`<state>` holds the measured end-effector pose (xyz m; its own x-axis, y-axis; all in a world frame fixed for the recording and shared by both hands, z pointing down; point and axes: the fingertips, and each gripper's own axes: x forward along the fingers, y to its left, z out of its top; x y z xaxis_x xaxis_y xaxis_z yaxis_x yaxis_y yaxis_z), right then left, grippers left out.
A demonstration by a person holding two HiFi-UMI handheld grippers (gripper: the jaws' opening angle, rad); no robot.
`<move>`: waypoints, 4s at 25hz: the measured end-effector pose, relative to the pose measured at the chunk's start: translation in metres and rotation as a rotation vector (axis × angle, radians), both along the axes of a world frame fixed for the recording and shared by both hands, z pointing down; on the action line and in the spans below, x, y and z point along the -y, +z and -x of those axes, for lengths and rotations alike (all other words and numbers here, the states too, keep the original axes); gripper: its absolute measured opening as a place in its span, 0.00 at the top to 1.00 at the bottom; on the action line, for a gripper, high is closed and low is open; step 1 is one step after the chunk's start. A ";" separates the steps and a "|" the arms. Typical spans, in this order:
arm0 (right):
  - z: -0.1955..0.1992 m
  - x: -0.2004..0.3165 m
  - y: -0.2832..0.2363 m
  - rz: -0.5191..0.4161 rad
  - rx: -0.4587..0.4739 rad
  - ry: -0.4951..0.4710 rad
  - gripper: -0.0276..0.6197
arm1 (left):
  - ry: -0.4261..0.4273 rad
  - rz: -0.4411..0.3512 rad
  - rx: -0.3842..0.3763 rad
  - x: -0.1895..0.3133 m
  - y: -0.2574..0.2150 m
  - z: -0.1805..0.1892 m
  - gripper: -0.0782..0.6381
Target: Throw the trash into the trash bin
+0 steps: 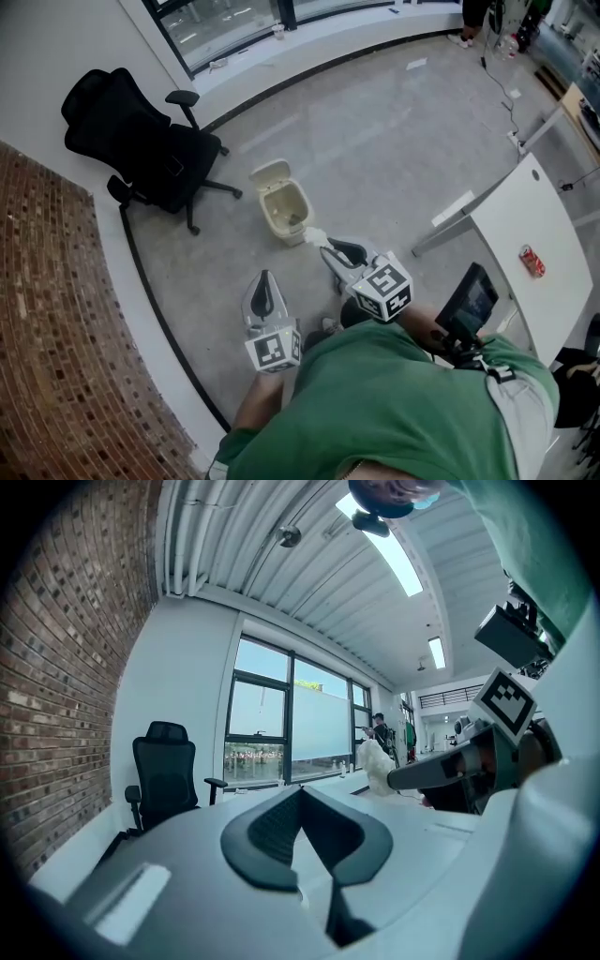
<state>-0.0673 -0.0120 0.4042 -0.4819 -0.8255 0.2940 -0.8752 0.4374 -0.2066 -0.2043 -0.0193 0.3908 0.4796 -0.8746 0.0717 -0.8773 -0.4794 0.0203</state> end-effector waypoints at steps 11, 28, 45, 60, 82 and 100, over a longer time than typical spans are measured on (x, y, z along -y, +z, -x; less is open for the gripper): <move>-0.009 0.098 0.016 0.030 0.025 -0.035 0.85 | -0.007 0.024 0.041 0.098 0.008 -0.017 0.88; -0.084 0.232 0.028 0.089 0.034 -0.059 0.85 | 0.015 0.054 0.073 0.245 0.012 -0.102 0.88; -0.073 0.293 0.084 0.215 0.004 -0.100 0.85 | -0.030 0.170 0.098 0.301 0.054 -0.086 0.88; -0.021 0.316 0.178 0.386 -0.059 -0.165 0.85 | -0.001 0.350 0.138 0.321 0.140 -0.054 0.88; -0.007 0.335 0.358 0.574 -0.174 -0.203 0.85 | 0.022 0.519 0.212 0.345 0.304 -0.034 0.88; -0.001 0.326 0.496 0.652 -0.328 -0.251 0.85 | 0.015 0.601 0.234 0.340 0.422 -0.026 0.88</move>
<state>-0.0659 -0.3376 0.9005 -0.4359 -0.3134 0.8437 -0.8266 0.5102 -0.2376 -0.1786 -0.3596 0.8130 0.4039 -0.6425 0.6512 -0.8844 -0.4561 0.0986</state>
